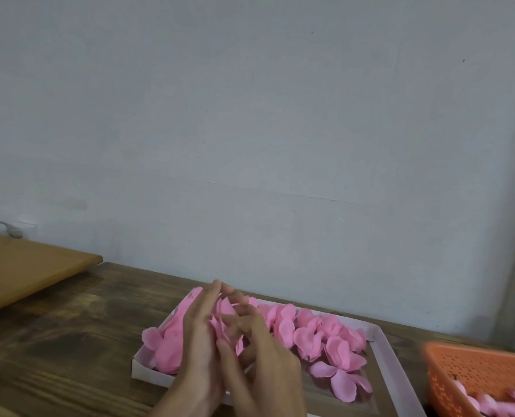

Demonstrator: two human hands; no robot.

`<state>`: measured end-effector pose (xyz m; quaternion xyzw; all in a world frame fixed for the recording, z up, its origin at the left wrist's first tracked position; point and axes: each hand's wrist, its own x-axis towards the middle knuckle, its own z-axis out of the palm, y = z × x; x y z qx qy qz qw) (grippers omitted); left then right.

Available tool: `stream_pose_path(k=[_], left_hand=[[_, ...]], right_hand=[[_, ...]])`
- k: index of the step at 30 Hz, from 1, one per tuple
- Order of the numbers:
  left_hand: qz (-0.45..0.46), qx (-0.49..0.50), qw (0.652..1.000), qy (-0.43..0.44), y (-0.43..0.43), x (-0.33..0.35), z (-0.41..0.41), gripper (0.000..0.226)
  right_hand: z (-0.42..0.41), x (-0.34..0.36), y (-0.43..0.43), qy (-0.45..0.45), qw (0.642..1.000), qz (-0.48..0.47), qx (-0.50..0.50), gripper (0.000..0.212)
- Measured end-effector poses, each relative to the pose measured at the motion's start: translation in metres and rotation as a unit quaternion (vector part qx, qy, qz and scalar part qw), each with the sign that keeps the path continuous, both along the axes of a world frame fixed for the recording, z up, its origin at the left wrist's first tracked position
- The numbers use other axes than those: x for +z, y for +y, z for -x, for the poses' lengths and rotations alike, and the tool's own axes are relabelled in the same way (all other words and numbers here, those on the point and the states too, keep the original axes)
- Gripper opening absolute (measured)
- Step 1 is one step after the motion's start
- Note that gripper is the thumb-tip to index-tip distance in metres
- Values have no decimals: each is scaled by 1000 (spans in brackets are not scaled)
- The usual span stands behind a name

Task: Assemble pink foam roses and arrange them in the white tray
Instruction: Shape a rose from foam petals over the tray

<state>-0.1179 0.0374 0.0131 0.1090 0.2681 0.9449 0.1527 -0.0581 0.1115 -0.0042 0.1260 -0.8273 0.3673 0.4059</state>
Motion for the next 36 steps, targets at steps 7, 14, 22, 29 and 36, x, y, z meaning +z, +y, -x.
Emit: stream_pose_path(k=[7,14,22,29,36], left_hand=[[7,52,998,20,0,0,3,29],[27,24,999,15,1,-12,3,27],[25,51,998,25,5,-10,2,30],[43,78,995,55,5,-8,0,27],[80,96,989,75,6,-12,1,29]], right_hand=[[-1,-4,0,-94,995,25,-5,25],[4,-8,4,82,978,-79,-173,17],[6,-6,1,148,982,82,-88,12],[9,-10,7,154,980,54,-113,29],[12,-6,10,176,980,22,-94,20]])
